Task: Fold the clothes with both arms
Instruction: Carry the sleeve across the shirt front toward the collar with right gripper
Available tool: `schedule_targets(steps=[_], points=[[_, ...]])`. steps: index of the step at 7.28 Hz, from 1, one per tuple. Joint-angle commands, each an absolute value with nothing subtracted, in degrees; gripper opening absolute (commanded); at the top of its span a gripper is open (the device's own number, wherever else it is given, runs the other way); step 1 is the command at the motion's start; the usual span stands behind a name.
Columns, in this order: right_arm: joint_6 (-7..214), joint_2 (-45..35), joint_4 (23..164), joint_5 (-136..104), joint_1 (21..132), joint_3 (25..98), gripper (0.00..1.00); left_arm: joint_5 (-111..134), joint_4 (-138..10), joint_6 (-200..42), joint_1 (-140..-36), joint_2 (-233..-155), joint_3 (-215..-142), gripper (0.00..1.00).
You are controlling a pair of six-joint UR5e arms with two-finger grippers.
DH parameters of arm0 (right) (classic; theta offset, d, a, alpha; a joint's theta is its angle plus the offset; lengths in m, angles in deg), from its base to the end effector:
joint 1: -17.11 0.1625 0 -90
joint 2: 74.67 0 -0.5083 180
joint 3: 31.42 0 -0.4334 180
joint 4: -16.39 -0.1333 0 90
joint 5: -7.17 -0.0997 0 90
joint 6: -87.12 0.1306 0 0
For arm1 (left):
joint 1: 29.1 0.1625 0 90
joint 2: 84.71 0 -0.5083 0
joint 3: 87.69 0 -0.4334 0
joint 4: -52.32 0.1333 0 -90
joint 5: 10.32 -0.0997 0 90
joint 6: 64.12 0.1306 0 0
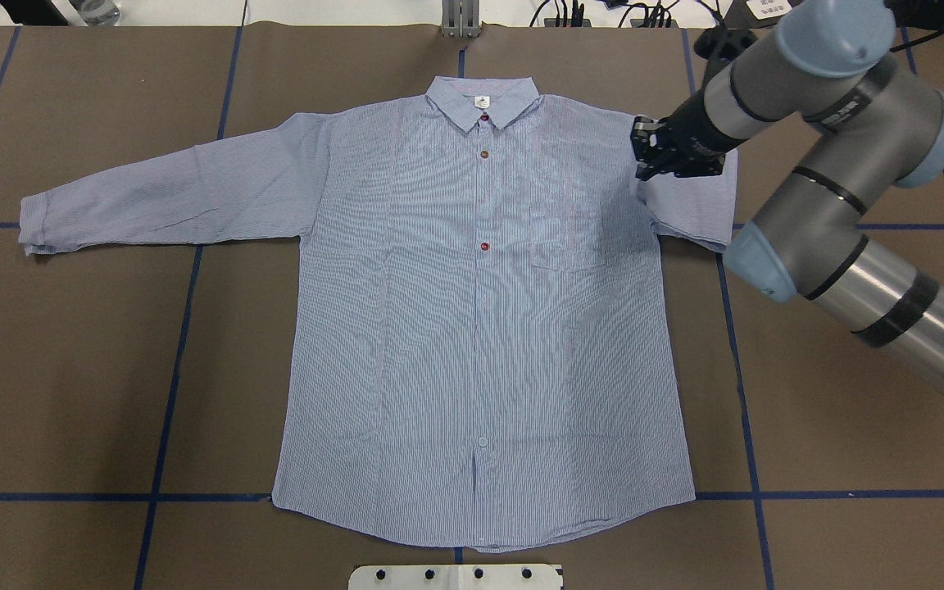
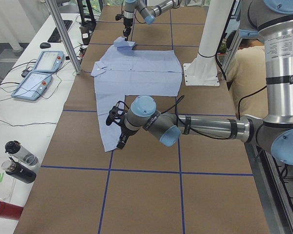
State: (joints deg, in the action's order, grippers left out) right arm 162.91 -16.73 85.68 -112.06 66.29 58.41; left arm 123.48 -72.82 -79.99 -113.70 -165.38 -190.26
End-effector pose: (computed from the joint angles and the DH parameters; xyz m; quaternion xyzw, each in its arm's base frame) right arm -0.4631 -0.6425 0.3543 0.0328 -0.4836 0.1540 0.8610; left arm 0.0031 -0.4889 0.6516 0.2347 0.4025 0.0421 0.8838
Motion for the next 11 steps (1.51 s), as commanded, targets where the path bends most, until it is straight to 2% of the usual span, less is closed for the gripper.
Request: schedule_targets(steps=[1, 4, 9, 10, 11], points=[[164.8, -27.3, 87.6, -106.9, 60.7, 53.3, 0.0, 123.4, -73.0, -79.9, -113.7, -165.0, -190.9, 0.99], [169.6, -39.6, 87.2, -99.6, 55.7, 42.3, 0.0, 123.4, -73.0, -79.9, -113.7, -165.0, -191.0, 0.99], [169.5, -41.8, 87.1, -97.5, 53.6, 40.3, 0.0, 123.4, -73.0, -80.3, -113.7, -165.0, -191.7, 0.99], [169.5, -42.2, 87.1, -94.8, 52.4, 40.0, 0.21, 123.4, -72.9, -80.4, -113.7, -165.0, -191.6, 0.99], [169.6, -45.0, 87.1, -91.7, 51.3, 36.3, 0.9, 123.4, -72.9, -80.4, -113.7, -165.0, -191.7, 0.99]])
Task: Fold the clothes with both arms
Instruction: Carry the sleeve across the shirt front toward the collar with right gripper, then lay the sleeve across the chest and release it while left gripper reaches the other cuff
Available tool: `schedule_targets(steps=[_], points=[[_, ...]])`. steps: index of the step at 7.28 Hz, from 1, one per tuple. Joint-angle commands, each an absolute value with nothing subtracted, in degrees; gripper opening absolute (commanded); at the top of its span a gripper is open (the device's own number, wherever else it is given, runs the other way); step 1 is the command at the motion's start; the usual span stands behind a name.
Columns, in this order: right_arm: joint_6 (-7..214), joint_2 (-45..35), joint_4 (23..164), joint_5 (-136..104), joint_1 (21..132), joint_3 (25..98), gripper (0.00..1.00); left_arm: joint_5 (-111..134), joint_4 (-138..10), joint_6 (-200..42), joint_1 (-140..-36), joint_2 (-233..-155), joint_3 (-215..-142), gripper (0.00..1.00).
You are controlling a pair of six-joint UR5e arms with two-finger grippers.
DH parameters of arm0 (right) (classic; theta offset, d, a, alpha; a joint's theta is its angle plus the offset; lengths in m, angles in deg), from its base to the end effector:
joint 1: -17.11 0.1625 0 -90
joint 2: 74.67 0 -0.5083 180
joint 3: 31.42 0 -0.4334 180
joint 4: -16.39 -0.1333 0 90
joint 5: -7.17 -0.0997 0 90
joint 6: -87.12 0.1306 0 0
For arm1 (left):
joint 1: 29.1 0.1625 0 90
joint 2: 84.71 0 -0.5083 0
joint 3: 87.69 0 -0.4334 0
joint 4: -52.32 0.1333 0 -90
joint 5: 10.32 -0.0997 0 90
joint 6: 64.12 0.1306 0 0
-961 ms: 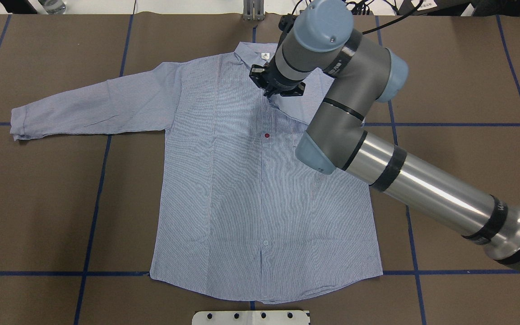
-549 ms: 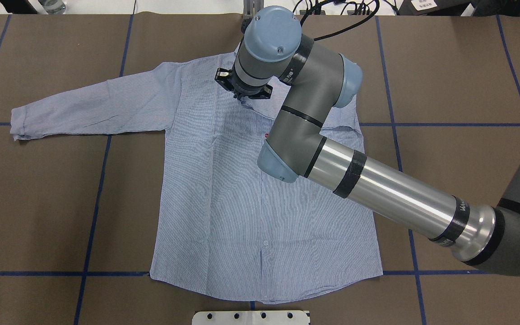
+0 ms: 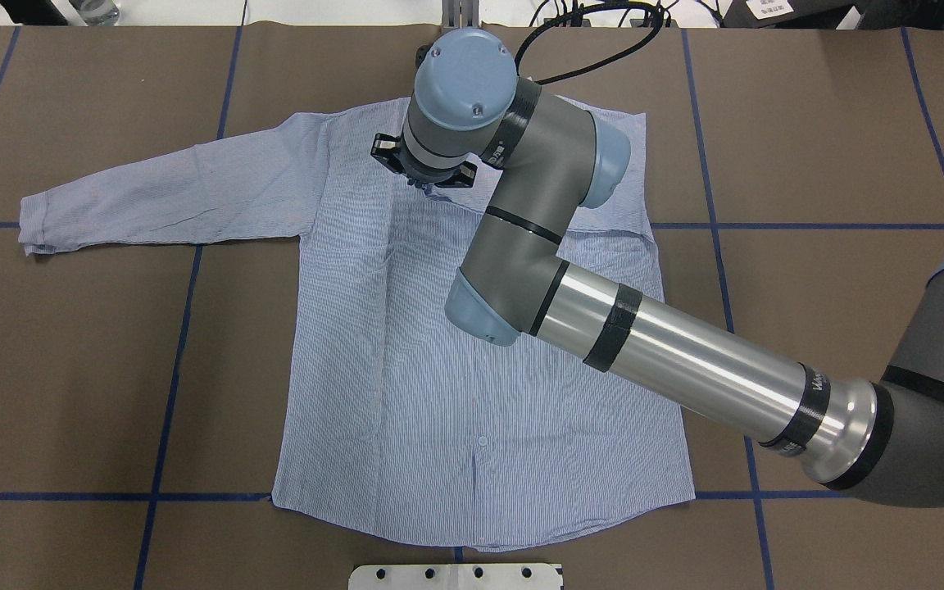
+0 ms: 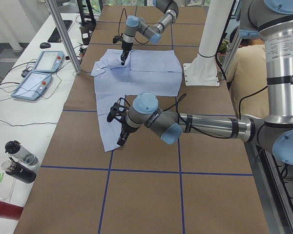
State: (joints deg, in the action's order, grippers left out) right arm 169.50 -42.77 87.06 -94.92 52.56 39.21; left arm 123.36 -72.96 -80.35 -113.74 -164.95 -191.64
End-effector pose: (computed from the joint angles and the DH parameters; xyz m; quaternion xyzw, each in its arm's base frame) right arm -0.6968 -0.6261 0.1429 0.0915 -0.4827 0.1595 0.8563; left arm 0.0022 -0.4850 0.6413 0.2423 0.4027 0.0423 0.8817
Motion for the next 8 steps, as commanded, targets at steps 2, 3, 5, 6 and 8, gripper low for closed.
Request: schedule_targets(steps=[2, 3, 5, 6, 8], points=[[169.6, -47.5, 87.0, -91.4, 51.1, 32.7, 0.99, 123.4, -72.9, -80.5, -113.7, -165.0, -191.5, 0.99], [169.8, -47.6, 87.1, -91.5, 51.1, 32.7, 0.99, 123.5, -73.0, -80.5, -113.4, -165.6, -190.4, 0.99], [171.5, -45.3, 87.6, -92.1, 51.2, 35.9, 0.99, 124.1, -72.7, -87.2, -112.9, -171.2, -183.8, 0.99], [171.5, -40.8, 87.7, -92.1, 51.2, 40.5, 0.99, 123.6, -75.5, -88.5, -110.2, -171.5, -181.2, 0.99], [171.4, -31.1, 91.2, -95.0, 51.4, 52.7, 0.99, 123.5, -84.6, -91.6, -107.7, -174.8, -171.8, 0.99]])
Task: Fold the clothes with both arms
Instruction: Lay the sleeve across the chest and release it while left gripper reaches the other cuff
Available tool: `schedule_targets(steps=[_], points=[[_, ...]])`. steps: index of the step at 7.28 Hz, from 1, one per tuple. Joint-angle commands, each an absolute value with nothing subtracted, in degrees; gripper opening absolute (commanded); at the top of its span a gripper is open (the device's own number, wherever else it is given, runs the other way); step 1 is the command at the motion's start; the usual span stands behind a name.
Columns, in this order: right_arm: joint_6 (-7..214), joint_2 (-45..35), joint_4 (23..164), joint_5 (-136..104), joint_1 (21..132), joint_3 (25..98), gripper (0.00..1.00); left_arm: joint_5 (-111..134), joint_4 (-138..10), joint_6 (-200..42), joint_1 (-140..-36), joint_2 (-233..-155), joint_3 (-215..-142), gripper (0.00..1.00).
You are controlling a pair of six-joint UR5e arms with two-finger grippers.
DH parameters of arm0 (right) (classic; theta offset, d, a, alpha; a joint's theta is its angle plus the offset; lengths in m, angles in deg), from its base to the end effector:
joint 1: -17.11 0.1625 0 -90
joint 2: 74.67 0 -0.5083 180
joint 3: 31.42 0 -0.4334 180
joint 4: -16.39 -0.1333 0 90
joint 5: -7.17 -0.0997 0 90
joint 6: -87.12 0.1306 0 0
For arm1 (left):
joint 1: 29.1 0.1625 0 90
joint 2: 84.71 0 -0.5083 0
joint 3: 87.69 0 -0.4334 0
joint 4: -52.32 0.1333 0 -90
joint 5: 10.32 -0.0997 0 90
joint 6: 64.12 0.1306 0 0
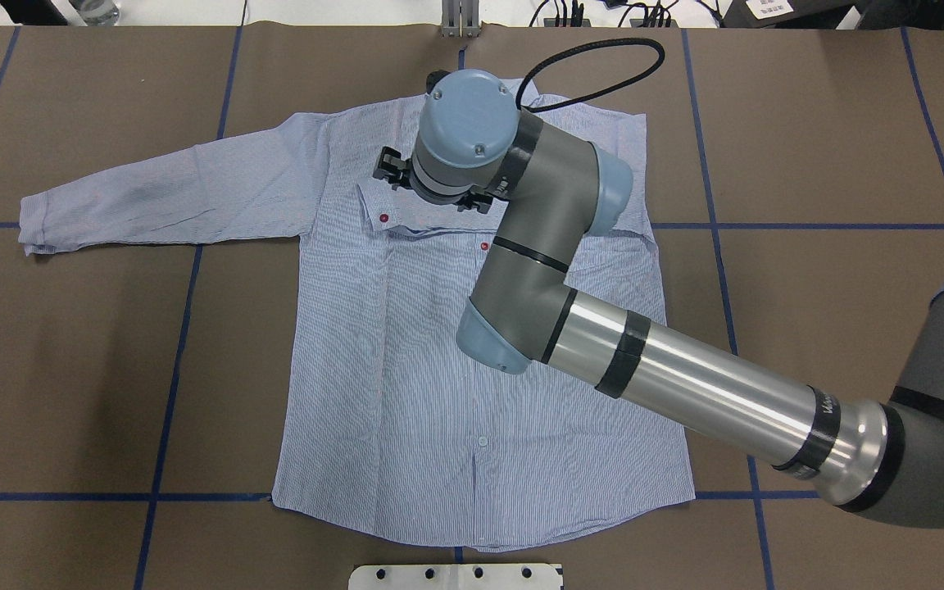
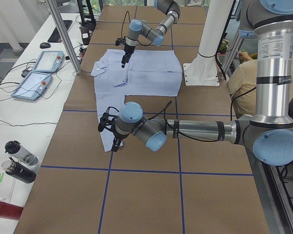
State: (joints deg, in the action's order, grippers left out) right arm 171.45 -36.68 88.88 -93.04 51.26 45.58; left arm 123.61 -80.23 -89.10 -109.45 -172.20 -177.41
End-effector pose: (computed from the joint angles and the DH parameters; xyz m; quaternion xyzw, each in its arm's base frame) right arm -0.6826 -0.5961 0.1903 0.0869 -0.4701 0.1750 0.8607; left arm 0.0497 -0.5468 0.6999 0.1964 0.4297 0.0097 0.8813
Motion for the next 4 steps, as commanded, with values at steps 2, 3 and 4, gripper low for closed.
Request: schedule_targets(steps=[2, 3, 4], points=[[171.4, -24.9, 92.2, -95.1, 51.7, 59.6, 0.99, 123.4, -84.8, -102.2, -101.3, -181.3, -165.1, 0.99], [171.4, -23.7, 92.2, -94.9, 52.1, 61.0, 0.99, 123.8, -84.4, -105.8, -100.7, -183.5, -162.2, 0.95], [171.4, -22.6, 92.2, -94.8, 52.9, 62.2, 0.99, 124.0, -84.9, -109.9, -100.5, -184.4, -160.6, 0.94]])
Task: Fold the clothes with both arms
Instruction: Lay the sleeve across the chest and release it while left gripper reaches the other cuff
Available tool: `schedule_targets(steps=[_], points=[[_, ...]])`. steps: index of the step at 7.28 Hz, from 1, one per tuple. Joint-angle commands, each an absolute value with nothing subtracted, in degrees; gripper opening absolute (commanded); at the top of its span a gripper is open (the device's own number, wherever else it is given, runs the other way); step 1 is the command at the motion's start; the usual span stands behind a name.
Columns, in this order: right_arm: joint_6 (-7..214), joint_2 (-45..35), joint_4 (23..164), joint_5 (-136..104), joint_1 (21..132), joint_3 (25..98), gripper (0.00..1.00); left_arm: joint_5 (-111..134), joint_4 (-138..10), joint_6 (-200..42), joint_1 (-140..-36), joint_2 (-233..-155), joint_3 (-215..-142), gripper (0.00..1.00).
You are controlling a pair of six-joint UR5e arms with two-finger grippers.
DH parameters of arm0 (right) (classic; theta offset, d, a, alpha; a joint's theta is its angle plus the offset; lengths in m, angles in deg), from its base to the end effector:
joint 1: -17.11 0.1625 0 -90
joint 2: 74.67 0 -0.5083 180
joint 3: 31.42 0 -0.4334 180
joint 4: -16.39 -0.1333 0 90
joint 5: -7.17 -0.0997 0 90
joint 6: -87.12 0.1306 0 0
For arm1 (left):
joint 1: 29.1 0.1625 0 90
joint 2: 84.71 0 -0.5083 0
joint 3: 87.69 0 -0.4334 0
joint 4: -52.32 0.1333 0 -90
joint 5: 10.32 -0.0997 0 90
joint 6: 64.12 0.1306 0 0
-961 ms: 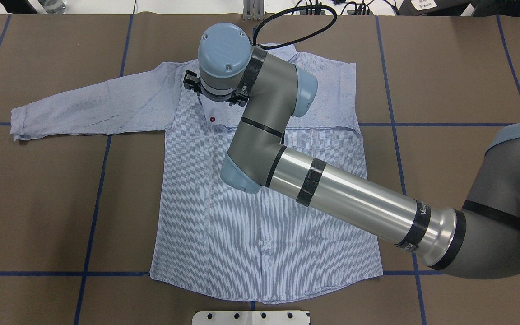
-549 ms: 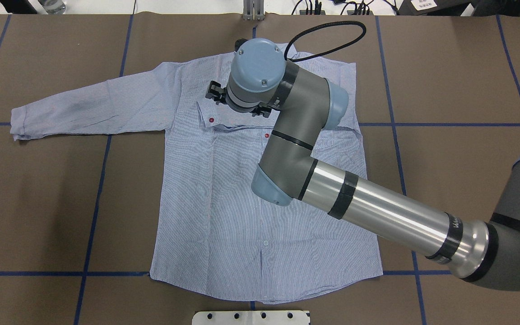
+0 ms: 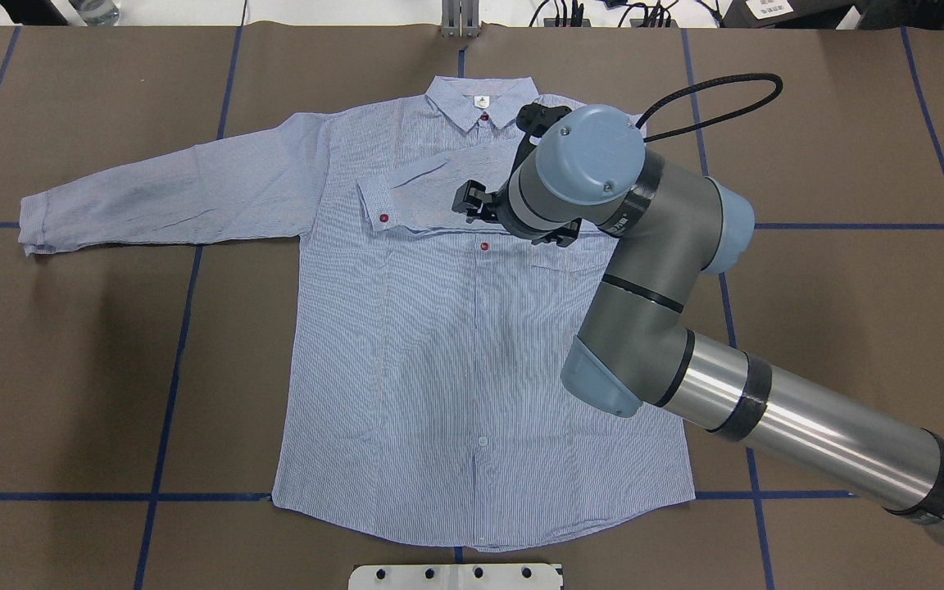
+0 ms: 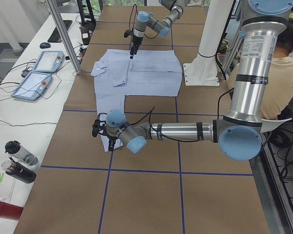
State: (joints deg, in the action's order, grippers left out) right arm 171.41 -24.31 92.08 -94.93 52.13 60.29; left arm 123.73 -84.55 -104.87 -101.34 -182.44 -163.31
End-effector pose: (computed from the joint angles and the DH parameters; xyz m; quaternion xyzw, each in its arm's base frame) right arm -0.6036 -0.5523 0.2573 0.0742 -0.4677 0.1749 0.8632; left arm 0.1534 -0.6183 0.7237 0.1060 0.4630 -0.0471 0.8787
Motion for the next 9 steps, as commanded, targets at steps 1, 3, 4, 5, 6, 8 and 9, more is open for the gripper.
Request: schedule_targets(steps=[1, 3, 4, 5, 6, 8, 9], points=[[171.4, -21.3, 92.1, -94.7, 53.0, 63.0, 0.99, 124.5, -84.5, -111.9, -100.0, -185.0, -160.3, 0.94], [171.4, -20.3, 92.1, -94.7, 53.1, 64.9, 0.99, 127.3, -87.8, -117.1, -97.3, -187.8, -158.0, 0.99], [171.4, -19.0, 92.0, -94.7, 53.2, 65.9, 0.99, 127.3, -89.0, -117.6, -96.9, -187.9, -155.1, 0.99], [171.4, -19.0, 92.1, -94.5, 53.1, 65.9, 0.99, 127.3, -91.3, -117.6, -96.9, -187.6, -153.9, 0.98], [171.4, -19.0, 92.1, -94.3, 53.1, 66.1, 0.99, 127.3, -92.0, -117.6, -96.9, -187.7, -151.8, 0.97], [171.4, -19.0, 92.0, -94.3, 53.1, 66.1, 0.99, 127.2, -92.0, -117.9, -96.8, -187.8, -149.8, 0.83], [171.4, -19.1, 92.1, -94.1, 53.1, 66.1, 0.99, 127.2, -92.0, -117.9, -96.8, -187.8, -149.6, 0.74]])
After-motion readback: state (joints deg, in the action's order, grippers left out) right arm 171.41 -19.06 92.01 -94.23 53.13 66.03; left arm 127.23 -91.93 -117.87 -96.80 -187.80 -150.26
